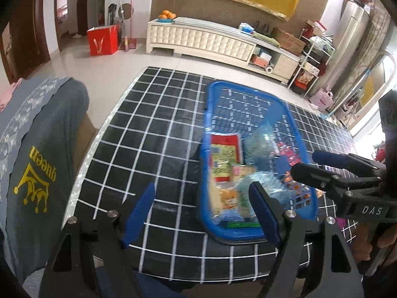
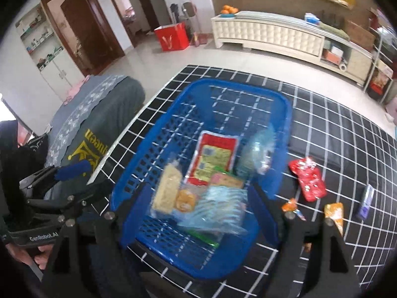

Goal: Organize snacks
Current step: 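Move both tools back over the remaining snacks on the mat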

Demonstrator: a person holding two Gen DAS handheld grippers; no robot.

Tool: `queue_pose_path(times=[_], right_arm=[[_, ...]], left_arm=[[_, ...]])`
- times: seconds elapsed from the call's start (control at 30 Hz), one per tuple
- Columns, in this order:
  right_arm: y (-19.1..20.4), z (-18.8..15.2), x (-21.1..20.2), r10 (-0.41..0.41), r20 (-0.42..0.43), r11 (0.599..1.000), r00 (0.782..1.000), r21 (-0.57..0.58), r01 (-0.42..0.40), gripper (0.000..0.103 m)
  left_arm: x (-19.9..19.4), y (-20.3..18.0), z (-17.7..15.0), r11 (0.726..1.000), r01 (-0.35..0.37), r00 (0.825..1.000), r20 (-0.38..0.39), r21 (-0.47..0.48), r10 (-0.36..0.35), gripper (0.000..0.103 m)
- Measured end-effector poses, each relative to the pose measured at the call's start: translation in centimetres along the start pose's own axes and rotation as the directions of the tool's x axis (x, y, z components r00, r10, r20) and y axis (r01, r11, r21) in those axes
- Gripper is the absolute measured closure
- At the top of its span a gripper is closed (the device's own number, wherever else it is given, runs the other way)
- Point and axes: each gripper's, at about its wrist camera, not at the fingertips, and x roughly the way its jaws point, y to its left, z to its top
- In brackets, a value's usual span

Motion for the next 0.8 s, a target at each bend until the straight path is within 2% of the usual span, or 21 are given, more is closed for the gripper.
queue_pose_path(times=[0.33, 0.57, 0.63, 0.8], right_arm=[[-5.1, -1.5, -5.0, -0.061, 0.068, 0.996, 0.996, 0.076, 0.056, 0.02], [-8.3, -2.9, -7.9, -0.121, 0.103, 0.988, 0.987, 0.11, 0.11, 0.02], [-9.5, -3.4, -8.7, -0.133, 0.112, 0.985, 0.985, 0.123, 0.119, 0.02], [-12.4, -4.8, -10.4, -0.163, 0.125, 0.976, 0.979, 0.167, 0.141, 0.02]], left_arm=[[-0.6, -6.8, 0.7, 0.991, 0.004, 0.999, 0.049, 0.135, -0.011, 0.027], [-0.7, -12.7, 1.1, 0.969, 0.027, 0.996, 0.073, 0.244, -0.046, 0.026], [-0.6, -14.2, 1.0, 0.963, 0.021, 0.996, 0.083, 0.27, -0.045, 0.02], [0.1, -18.2, 1.0, 0.949, 0.047, 0.993, 0.09, 0.312, -0.079, 0.017]])
